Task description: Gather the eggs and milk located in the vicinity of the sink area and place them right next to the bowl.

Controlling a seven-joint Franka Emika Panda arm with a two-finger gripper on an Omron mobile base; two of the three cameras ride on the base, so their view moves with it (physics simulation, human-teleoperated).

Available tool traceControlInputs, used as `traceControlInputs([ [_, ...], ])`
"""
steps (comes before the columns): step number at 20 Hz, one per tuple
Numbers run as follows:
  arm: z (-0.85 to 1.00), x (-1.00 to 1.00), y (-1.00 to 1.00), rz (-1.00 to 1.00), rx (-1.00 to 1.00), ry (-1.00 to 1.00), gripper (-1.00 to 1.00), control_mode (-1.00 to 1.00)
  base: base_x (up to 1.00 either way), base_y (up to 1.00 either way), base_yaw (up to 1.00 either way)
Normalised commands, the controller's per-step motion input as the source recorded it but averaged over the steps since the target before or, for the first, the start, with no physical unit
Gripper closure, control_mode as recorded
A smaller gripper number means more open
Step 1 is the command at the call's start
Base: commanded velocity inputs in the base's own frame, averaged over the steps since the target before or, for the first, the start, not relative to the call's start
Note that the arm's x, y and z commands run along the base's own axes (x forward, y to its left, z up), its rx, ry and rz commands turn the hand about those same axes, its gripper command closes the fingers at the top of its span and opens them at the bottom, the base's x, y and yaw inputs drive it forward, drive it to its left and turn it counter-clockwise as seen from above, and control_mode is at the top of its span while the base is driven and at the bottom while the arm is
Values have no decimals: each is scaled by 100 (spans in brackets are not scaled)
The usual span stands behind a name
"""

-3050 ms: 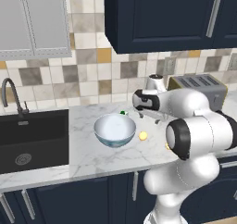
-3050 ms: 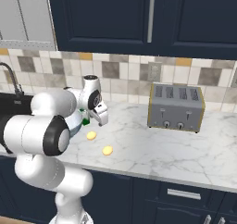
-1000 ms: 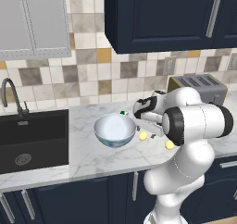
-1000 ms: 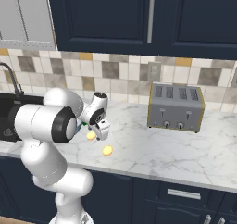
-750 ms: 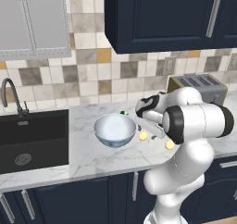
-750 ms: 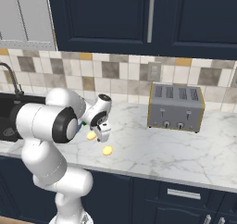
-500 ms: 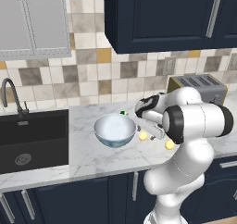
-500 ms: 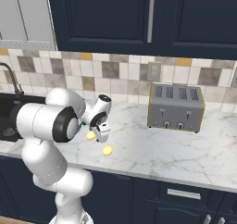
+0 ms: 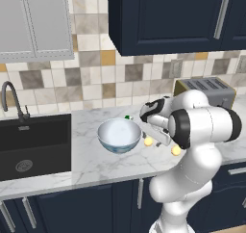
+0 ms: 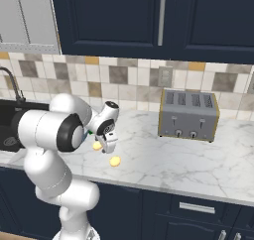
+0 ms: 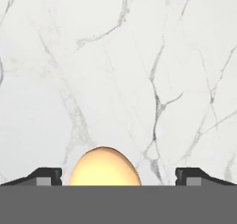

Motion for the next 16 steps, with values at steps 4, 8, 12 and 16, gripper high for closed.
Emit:
traceControlInputs([
  [4, -2, 0, 3, -1, 0, 2, 100, -100, 0, 0, 0],
  [8, 0, 0, 2, 0, 0, 0, 100, -100, 0, 0, 0],
  [12, 0, 0, 0, -1, 0, 0, 100, -100, 0, 0, 0],
  [16, 8, 0, -33, 3, 2, -11, 100, -100, 0, 0, 0],
])
